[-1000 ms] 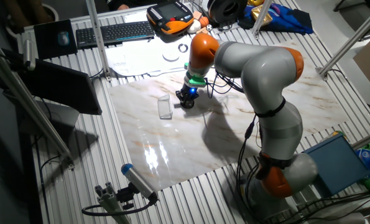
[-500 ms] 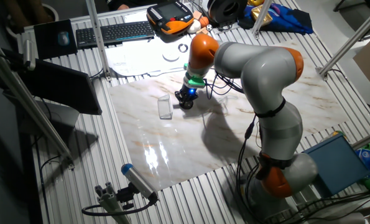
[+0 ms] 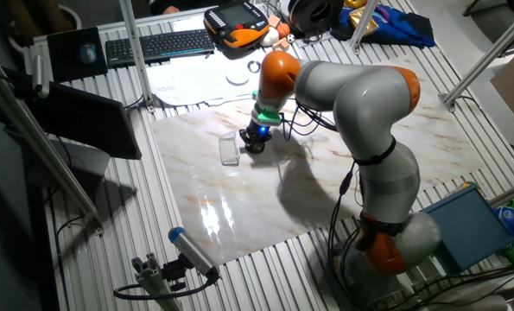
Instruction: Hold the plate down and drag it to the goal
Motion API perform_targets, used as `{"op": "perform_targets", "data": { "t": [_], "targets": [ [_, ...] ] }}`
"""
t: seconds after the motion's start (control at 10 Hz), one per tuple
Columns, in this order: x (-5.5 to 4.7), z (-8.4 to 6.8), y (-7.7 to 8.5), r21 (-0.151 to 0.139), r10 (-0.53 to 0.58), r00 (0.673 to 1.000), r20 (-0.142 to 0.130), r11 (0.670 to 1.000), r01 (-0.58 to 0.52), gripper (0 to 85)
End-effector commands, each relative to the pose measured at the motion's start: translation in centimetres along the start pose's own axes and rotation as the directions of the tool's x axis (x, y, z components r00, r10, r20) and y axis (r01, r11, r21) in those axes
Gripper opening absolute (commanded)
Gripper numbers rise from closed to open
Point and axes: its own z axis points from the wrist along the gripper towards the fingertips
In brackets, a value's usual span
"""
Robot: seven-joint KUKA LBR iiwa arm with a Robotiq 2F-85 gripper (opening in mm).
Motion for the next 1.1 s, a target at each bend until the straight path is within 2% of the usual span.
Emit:
{"op": "perform_targets", "data": {
  "t": [0.0, 1.0],
  "targets": [
    [0.1, 0.1, 0.1, 0.000, 0.003, 1.000, 0.002, 1.000, -0.003, 0.0],
    [1.3, 0.2, 2.3, -0.008, 0.043, 0.999, -0.001, 0.999, -0.043, 0.0]
  ]
}}
